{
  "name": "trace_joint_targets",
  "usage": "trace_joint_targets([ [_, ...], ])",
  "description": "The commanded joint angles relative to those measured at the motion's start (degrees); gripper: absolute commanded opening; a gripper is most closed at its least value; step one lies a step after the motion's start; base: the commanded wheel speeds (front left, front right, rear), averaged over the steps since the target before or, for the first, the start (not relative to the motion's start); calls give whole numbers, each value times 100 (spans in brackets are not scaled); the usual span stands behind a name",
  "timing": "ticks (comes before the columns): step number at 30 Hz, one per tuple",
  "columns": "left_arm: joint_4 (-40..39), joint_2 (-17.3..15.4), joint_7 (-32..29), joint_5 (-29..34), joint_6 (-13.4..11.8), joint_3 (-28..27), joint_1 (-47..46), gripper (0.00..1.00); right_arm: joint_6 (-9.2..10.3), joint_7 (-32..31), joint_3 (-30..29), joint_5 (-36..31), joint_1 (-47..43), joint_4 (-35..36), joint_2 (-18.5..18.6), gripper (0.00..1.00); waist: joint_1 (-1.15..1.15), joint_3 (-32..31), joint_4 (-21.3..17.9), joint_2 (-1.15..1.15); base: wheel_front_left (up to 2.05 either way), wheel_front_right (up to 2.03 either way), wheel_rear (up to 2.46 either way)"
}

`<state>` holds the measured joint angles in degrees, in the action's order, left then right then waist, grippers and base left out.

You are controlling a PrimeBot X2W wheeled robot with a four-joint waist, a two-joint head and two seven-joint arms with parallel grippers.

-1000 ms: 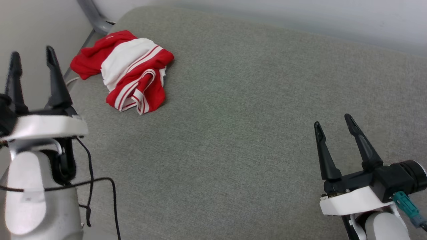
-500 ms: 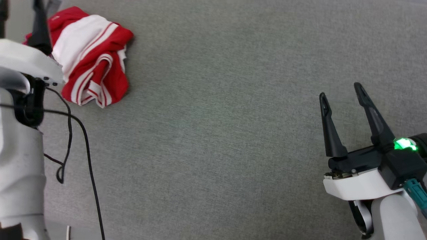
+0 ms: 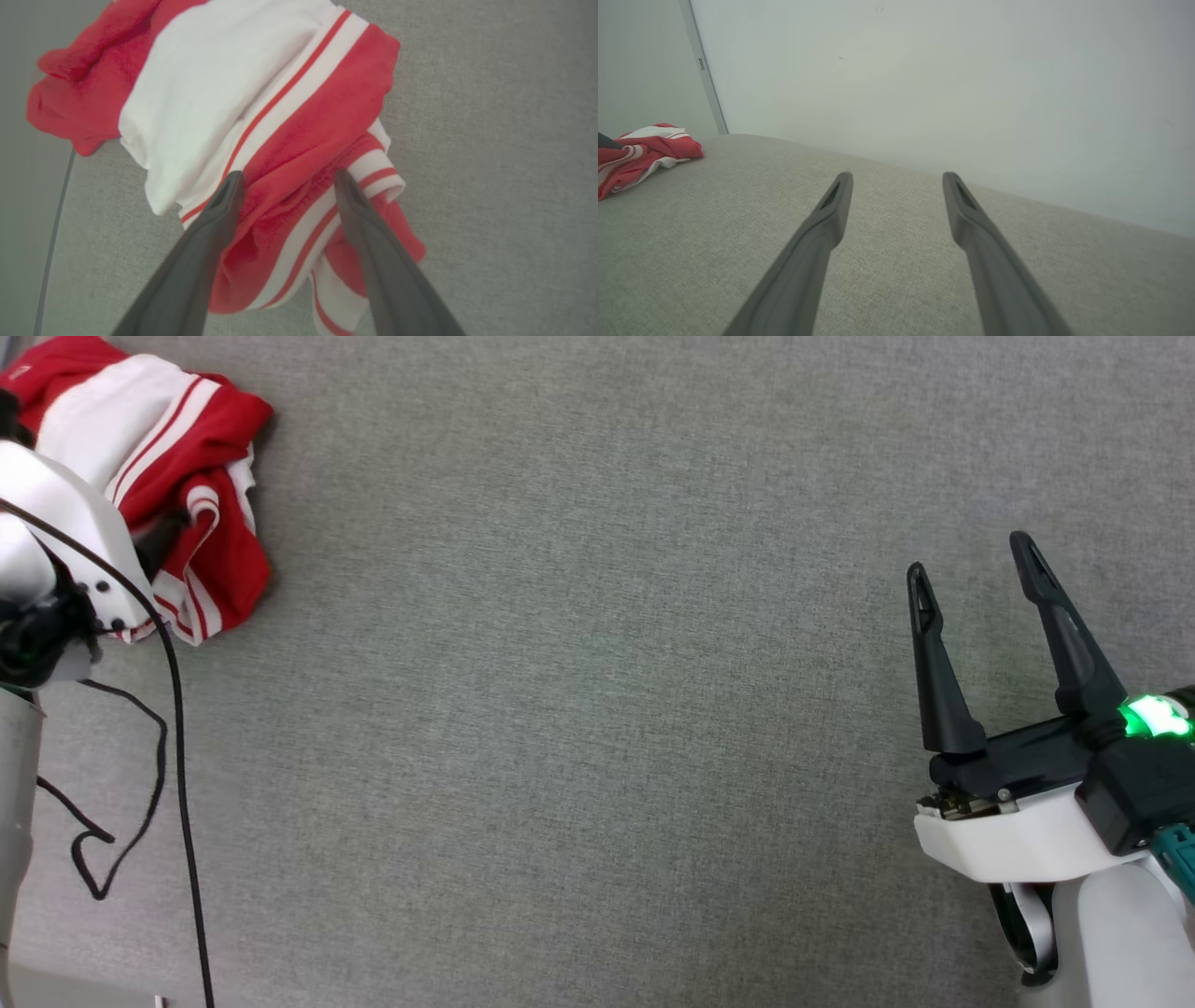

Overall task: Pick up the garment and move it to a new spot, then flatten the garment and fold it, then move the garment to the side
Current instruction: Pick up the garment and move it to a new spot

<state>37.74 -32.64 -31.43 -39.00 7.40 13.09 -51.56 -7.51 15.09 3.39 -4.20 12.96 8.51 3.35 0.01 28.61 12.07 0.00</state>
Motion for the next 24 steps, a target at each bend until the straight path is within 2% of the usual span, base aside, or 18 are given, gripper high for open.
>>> trace_joint_targets([
  [1, 60, -16, -171, -126, 2, 120, -3, 100, 4, 12, -20, -44, 95, 36, 30, 100, -1, 71, -56, 0, 0, 0, 0],
  [7, 412, 64, -660, -407, 2, 562, 114, 100, 4, 12, 7, -25, 151, 44, 65, 100, -1, 193, -135, 0, 0, 0, 0],
  [13, 744, 218, -768, -625, 7, 1030, 297, 100, 4, 12, 19, 0, 143, 18, 66, 100, -1, 250, -176, 0, 0, 0, 0],
  [14, 765, 209, -745, -660, 7, 1093, 300, 48, 4, 12, 18, 2, 142, 7, 67, 100, -1, 242, -172, 0, 0, 0, 0],
  [15, 768, 162, -684, -661, 7, 1154, 279, 3, 4, 12, 16, 5, 136, -6, 68, 100, -1, 224, -165, 0, 0, 0, 0],
  [16, 769, 105, -592, -665, 6, 1187, 234, 0, 4, 12, 19, 10, 128, -18, 70, 100, -1, 196, -154, 0, 0, 0, 0],
  [20, 615, -204, -58, -601, 1, 1322, -28, 0, 4, 12, 36, 45, 80, -68, 66, 100, -1, -2, -102, 0, 0, 0, 0],
  [24, 296, -303, 603, -547, 2, 1548, -312, 0, 4, 12, 59, 93, -33, -141, 44, 100, -1, -302, 1, 0, 0, 0, 0],
])
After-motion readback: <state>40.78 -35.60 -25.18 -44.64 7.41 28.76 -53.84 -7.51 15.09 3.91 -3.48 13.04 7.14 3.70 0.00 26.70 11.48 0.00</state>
